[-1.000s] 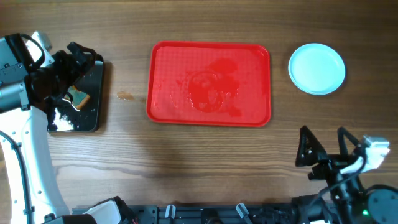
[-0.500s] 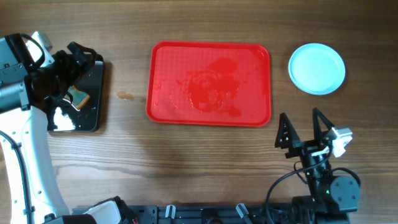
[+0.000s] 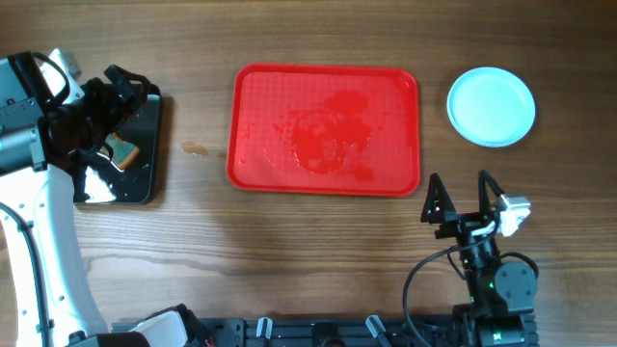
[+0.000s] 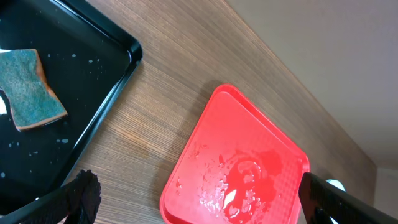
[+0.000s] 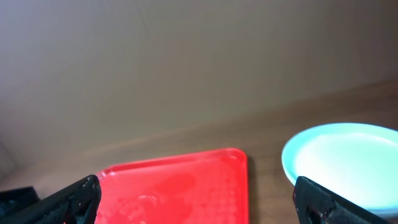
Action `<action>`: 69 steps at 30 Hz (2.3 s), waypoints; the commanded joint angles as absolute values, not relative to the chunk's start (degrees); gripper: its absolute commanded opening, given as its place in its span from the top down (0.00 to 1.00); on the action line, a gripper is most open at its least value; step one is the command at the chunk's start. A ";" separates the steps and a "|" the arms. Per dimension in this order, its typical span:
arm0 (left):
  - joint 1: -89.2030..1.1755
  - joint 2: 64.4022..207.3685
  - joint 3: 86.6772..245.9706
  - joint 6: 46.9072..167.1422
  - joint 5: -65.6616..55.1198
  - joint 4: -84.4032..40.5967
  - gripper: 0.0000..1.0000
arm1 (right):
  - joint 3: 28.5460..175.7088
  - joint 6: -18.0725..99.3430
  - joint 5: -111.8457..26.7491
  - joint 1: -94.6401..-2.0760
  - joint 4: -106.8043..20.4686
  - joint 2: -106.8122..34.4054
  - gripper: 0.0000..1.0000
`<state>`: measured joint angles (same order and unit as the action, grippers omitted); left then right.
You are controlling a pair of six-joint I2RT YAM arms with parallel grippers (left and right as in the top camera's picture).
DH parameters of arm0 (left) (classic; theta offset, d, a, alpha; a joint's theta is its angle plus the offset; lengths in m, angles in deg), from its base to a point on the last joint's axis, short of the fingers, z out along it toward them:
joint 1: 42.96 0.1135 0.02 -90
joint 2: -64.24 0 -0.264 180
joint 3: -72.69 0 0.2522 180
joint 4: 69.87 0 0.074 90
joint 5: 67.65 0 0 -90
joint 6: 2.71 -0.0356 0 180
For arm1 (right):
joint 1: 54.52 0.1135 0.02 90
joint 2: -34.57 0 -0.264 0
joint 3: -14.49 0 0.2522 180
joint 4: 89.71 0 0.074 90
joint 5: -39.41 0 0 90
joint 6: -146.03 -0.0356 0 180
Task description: Clean dirty plates on tray and stack at the side
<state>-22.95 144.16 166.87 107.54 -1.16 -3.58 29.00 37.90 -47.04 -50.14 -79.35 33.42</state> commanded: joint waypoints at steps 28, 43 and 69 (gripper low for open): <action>-22.87 143.90 166.94 107.21 -1.84 -3.69 0.00 | 28.55 48.39 -47.63 -50.47 -76.03 33.92 0.00; -22.87 143.90 166.94 107.21 -1.84 -3.69 0.00 | 28.55 48.37 -47.63 -50.47 -76.03 33.92 0.00; -22.87 144.01 166.94 107.21 -1.84 -3.69 0.00 | 28.55 48.37 -47.63 -50.47 -76.03 33.92 0.00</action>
<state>-22.95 144.16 166.87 107.54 -1.16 -3.58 28.61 47.37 -47.06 -50.14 -75.83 33.49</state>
